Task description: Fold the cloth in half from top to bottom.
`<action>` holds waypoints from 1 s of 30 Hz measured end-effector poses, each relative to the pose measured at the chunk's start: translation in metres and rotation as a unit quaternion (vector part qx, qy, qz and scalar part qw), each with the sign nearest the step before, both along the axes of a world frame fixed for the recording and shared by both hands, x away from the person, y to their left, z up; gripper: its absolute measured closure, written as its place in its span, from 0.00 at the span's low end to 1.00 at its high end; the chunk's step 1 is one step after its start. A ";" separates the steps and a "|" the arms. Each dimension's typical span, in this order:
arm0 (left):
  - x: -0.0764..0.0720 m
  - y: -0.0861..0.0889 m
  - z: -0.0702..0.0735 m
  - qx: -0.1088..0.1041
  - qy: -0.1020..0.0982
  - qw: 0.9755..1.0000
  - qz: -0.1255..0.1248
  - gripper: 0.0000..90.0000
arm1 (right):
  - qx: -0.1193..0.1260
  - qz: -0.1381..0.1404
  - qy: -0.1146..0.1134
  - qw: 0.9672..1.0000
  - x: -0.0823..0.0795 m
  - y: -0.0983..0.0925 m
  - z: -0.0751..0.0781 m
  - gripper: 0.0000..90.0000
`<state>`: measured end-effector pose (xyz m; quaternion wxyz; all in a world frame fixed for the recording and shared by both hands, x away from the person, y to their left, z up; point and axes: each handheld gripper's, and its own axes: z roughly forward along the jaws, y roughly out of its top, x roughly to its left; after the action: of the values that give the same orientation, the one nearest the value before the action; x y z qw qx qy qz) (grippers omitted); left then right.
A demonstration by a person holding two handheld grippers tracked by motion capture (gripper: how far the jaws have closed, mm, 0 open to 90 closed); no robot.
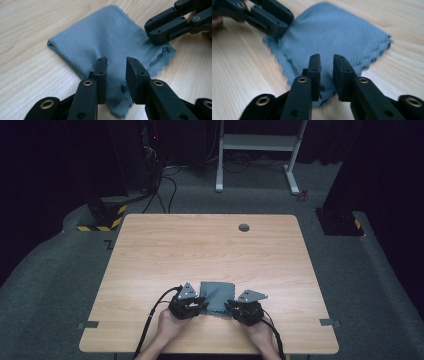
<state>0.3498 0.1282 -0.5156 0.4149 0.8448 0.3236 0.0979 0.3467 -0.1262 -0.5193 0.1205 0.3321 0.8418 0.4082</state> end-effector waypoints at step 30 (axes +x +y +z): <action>-0.011 0.005 -0.007 0.037 -0.017 0.998 0.042 0.61 | -0.043 0.021 -0.017 0.999 -0.019 -0.005 -0.004 0.70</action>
<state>0.3387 0.1336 -0.5225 0.3847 0.8433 0.3477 0.1413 0.3277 -0.1317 -0.5230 0.1405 0.3023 0.8631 0.3793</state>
